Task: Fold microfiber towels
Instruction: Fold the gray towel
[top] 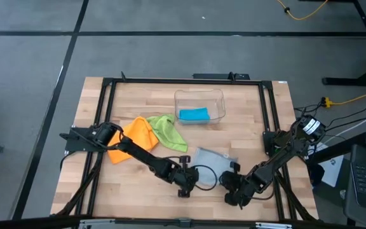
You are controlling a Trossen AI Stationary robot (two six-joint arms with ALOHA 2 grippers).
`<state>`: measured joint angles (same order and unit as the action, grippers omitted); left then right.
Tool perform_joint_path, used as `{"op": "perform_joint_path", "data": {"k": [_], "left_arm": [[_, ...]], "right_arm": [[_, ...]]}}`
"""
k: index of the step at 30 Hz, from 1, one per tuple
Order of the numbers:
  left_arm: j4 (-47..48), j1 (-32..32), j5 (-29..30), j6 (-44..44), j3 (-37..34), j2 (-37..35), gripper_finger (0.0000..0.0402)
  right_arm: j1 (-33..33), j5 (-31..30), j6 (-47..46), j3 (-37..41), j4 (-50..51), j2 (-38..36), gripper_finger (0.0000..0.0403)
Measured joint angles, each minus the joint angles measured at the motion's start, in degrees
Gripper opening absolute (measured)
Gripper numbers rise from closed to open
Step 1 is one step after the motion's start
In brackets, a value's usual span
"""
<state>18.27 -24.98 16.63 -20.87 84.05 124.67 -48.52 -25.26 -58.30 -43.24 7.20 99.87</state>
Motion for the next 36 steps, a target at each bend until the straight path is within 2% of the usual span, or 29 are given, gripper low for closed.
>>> {"op": "perform_joint_path", "data": {"k": [4, 8, 16, 20, 26, 36], "left_arm": [[0.4, -2.4, -5.1, -6.9, -0.1, -2.5, 0.0002], [1.2, -4.5, -6.4, -9.9, 1.7, -4.5, 0.0001], [4.2, -4.1, -5.3, -5.7, 7.7, -4.6, 0.0], [5.6, -1.9, -5.4, -4.2, 8.8, -4.7, 0.0], [9.0, 1.1, -5.7, -4.0, 8.8, -4.7, 0.0], [8.9, 4.2, -5.9, 0.1, 6.0, -4.7, 0.0]], "right_arm": [[-0.6, 5.6, -0.1, 0.1, -9.5, -1.1, 0.0024], [-1.1, 7.8, -0.1, 0.0, -16.3, -1.8, 0.0017], [-1.1, 7.2, -4.7, 0.0, -18.9, -1.9, 0.0017], [-1.1, 6.5, -9.0, 0.0, -19.4, -1.9, 0.0017], [-0.7, 5.6, -9.2, -0.1, -19.0, -2.0, 0.0017], [2.1, 4.9, -12.0, -0.2, -9.6, -2.0, 0.0017]]}}
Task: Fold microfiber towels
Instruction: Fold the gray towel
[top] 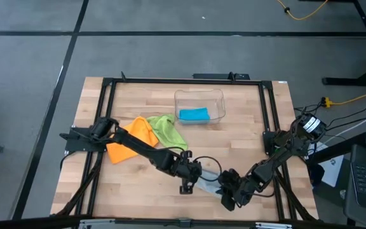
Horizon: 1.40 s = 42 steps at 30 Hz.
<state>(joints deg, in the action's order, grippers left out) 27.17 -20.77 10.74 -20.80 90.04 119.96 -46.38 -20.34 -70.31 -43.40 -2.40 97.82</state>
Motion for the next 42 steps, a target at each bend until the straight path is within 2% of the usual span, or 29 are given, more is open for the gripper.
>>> {"op": "perform_joint_path", "data": {"k": [6, 9, 18, 21, 26, 30, 33, 36, 38, 42], "left_arm": [[-4.4, 1.3, 2.3, 0.5, -4.3, 0.0, 0.0006], [-6.0, 1.9, 3.6, 3.4, -4.5, 0.0, 0.0018], [-6.7, 3.4, 3.3, 4.9, -4.3, 4.4, 0.0072], [-6.8, 3.1, 4.7, 4.9, -4.3, 5.2, 0.0087], [-6.8, 3.1, 5.2, 4.9, -4.3, 5.3, 0.009], [-6.9, 3.1, 4.9, 4.9, -4.4, 5.4, 0.009], [-6.9, 3.1, 4.9, 4.9, -4.4, 5.5, 0.0092], [-6.8, 3.1, 4.8, 4.8, -4.4, 5.5, 0.0093], [-6.8, 3.1, 4.8, 4.8, -4.4, 5.5, 0.0093], [-6.8, 3.1, 4.8, 4.7, -4.5, 5.5, 0.0093]], "right_arm": [[0.5, -0.3, -0.2, 0.0, 0.8, 0.0, 0.0017], [0.5, -0.3, -1.3, 0.0, 0.8, 0.0, 0.0017], [0.5, 0.3, -1.6, 0.0, 1.2, -0.1, 0.0018], [0.4, 0.3, 0.1, 0.0, 1.0, -0.1, 0.0035], [1.1, 1.5, 0.1, 0.0, 1.1, -0.1, 0.0068], [2.2, 1.4, -0.2, 0.0, 4.0, -0.1, 0.0057], [2.8, 1.0, -0.1, -1.3, 9.2, -0.4, 0.0023], [3.1, 0.5, -0.1, -5.7, 19.5, -0.6, 0.0017], [3.1, -0.4, -0.2, -9.5, 27.5, -0.5, 0.0027], [3.1, -1.0, -1.6, -15.2, 40.5, -0.5, 0.0076]]}}
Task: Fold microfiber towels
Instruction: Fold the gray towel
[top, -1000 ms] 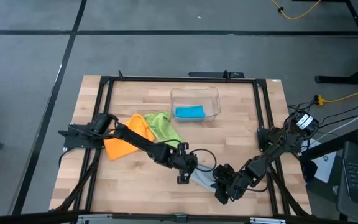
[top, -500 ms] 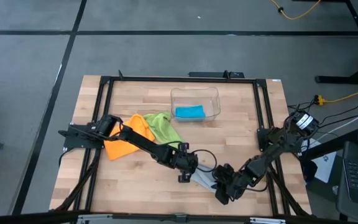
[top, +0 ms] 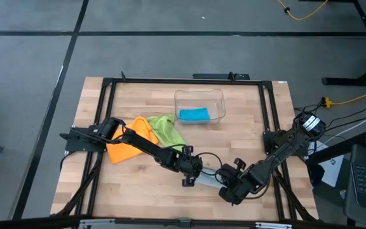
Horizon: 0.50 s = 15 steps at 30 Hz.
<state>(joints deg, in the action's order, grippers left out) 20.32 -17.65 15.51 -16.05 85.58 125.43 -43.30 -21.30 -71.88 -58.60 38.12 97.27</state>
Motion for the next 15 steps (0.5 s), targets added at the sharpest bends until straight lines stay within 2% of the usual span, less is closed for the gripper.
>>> {"op": "perform_joint_path", "data": {"k": [3, 9, 13, 15], "left_arm": [[0.0, 0.0, 0.0, 0.0, 0.0, 0.0, 0.0093], [0.0, 0.0, 0.2, -0.3, 0.0, 0.0, 0.0093], [-0.6, 0.0, 0.4, -0.3, 0.0, 0.0, 0.0093], [-0.6, 0.0, 0.4, -0.3, 0.0, 0.0, 0.0093]], "right_arm": [[0.0, 0.0, -1.4, -0.3, 1.8, 0.0, 0.0117], [0.0, 0.8, -6.0, 4.5, 2.1, 0.0, 0.0185], [0.0, 1.5, -8.9, 5.4, 3.6, 0.0, 0.0196], [0.0, 1.2, -9.1, 4.0, 7.7, 0.1, 0.0191]]}}
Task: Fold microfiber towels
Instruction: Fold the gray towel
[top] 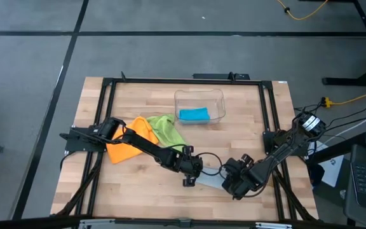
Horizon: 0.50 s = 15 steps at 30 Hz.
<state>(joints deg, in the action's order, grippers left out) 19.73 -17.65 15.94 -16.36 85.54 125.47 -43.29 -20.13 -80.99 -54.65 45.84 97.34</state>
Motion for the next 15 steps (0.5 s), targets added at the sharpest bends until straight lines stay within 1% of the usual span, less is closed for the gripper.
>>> {"op": "perform_joint_path", "data": {"k": [5, 8, 11, 15], "left_arm": [[-0.2, 0.0, 0.0, 0.0, 0.0, 0.0, 0.0093], [-0.5, 0.0, 0.1, 0.0, 0.0, 0.0, 0.0093], [-0.6, 0.0, 0.0, 0.0, 0.0, 0.0, 0.0093], [-1.8, 0.1, 0.0, 0.0, -0.1, 0.0, 0.0093]], "right_arm": [[0.0, -4.1, 0.2, -7.0, 10.1, 0.0, 0.0168], [0.0, -6.0, 2.5, -10.9, 10.1, 0.0, 0.0158], [-0.8, -6.4, 9.4, -12.8, 3.3, 0.0, 0.0155], [-1.9, -6.5, 18.6, -11.7, -10.7, 0.1, 0.0155]]}}
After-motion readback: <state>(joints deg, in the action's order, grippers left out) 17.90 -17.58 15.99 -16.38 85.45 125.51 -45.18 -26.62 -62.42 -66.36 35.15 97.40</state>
